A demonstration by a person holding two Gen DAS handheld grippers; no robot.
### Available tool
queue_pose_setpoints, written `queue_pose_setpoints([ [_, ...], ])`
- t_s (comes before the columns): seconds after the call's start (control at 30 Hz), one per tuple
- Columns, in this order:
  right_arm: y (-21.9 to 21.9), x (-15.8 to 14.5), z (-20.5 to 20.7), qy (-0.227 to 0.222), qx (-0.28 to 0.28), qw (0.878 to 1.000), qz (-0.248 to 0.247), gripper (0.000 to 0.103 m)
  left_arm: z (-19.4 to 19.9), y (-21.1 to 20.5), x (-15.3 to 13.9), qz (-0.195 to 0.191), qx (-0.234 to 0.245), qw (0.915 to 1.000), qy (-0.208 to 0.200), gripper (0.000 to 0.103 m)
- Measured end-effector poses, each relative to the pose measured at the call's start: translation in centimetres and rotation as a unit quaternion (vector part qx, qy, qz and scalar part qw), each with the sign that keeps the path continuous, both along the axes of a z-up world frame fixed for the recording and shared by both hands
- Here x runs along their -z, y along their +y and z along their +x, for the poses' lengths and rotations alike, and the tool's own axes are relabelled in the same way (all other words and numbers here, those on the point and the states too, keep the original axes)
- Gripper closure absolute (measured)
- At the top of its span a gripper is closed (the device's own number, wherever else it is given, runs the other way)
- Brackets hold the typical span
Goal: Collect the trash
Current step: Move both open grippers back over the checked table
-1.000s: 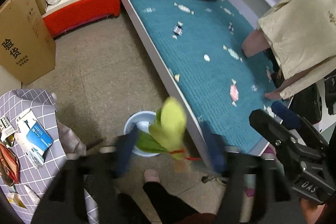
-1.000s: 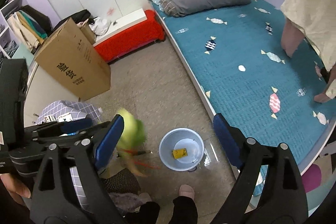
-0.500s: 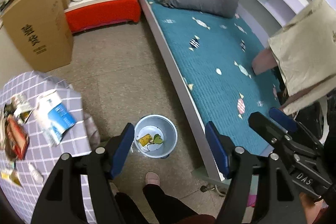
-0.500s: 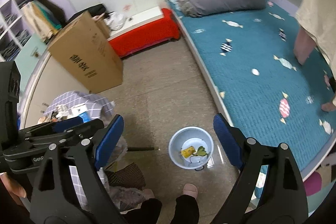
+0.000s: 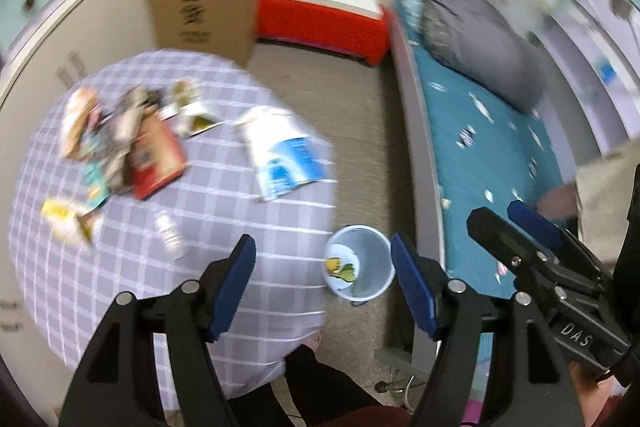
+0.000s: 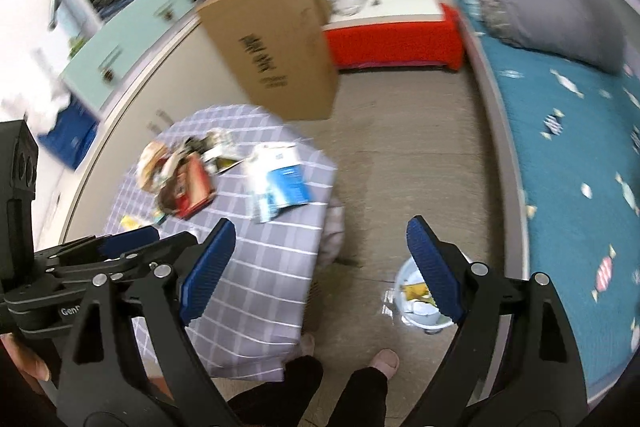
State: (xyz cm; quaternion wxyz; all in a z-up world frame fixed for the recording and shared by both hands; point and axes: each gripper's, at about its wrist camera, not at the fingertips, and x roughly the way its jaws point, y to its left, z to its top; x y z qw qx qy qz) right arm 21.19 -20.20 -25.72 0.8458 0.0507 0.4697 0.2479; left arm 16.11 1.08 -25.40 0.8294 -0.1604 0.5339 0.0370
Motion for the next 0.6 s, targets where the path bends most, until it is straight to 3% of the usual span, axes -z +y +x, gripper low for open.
queue_pose_setpoints([
  [0.33, 8.3, 2.7, 0.9, 0.021, -0.046, 0.998, -0.033, 0.017, -1.7, 9.6, 4.9, -0.017, -0.085, 0.9948, 0.054, 0.034],
  [0.6, 11.5, 6.3, 2.5, 0.050, -0.042, 0.996, -0.060, 0.017, 0.1, 12.6, 10.8, -0.044, -0.079, 0.9906, 0.103, 0.034],
])
